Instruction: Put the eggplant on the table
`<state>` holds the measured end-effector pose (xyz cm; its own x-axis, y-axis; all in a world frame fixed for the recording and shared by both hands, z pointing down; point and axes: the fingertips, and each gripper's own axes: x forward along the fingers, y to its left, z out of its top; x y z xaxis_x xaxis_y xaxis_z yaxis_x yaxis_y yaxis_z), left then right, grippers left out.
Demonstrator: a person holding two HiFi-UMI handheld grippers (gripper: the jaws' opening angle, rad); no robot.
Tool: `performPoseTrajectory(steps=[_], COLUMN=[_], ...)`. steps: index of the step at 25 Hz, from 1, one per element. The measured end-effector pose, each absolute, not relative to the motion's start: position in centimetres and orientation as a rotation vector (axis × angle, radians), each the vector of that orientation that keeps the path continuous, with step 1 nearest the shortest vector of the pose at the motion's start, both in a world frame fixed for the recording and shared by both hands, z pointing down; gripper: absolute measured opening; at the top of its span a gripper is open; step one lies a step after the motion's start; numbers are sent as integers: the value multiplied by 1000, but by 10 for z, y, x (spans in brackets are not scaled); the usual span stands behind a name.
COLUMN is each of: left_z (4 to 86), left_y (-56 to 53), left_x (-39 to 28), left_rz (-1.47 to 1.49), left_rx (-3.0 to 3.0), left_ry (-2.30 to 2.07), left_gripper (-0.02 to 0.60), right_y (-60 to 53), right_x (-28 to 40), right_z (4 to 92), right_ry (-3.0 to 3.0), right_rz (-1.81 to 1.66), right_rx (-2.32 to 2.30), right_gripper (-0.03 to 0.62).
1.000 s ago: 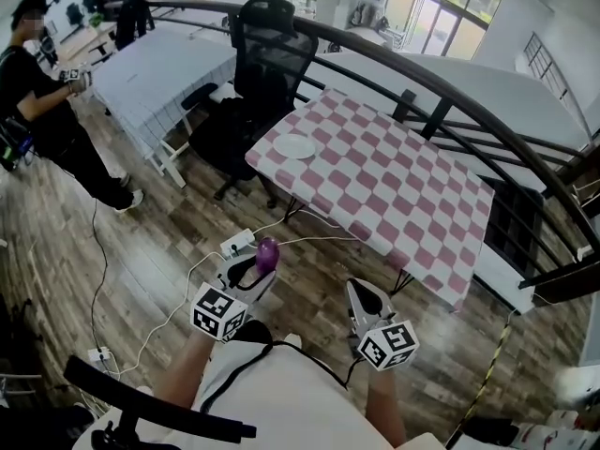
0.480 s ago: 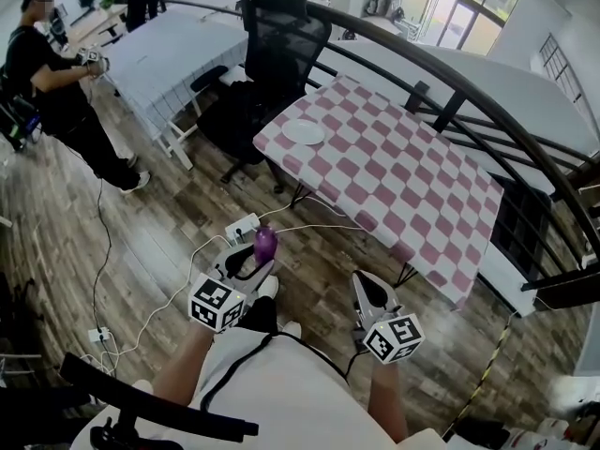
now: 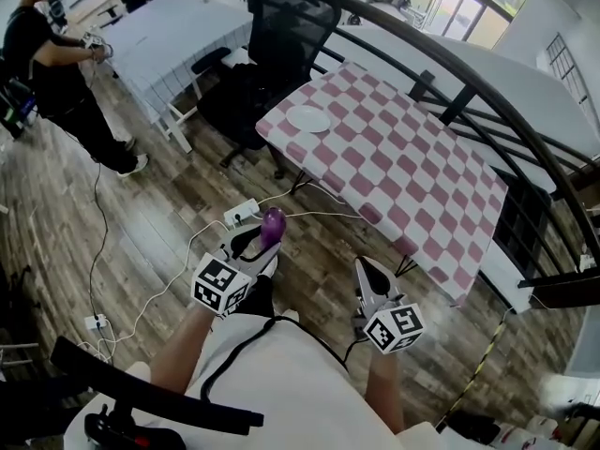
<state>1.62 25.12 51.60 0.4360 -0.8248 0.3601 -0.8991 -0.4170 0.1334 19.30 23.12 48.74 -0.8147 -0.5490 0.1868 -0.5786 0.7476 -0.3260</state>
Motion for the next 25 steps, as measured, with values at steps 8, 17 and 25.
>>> performPoseTrajectory(steps=[8, 17, 25], left_z=[519, 515, 514], left_y=[208, 145, 81], left_x=[1, -34, -83], left_rz=[357, 334, 366], left_rx=[2398, 2405, 2454], left_ry=[-1443, -1392, -1329], left_gripper=[189, 189, 189], right_y=[197, 134, 79], right_x=[178, 137, 81], right_z=[490, 477, 464], right_ry=[-2829, -2808, -2814], right_rz=[586, 572, 543], right_rx=[953, 979, 1052], right_gripper=[6, 6, 6])
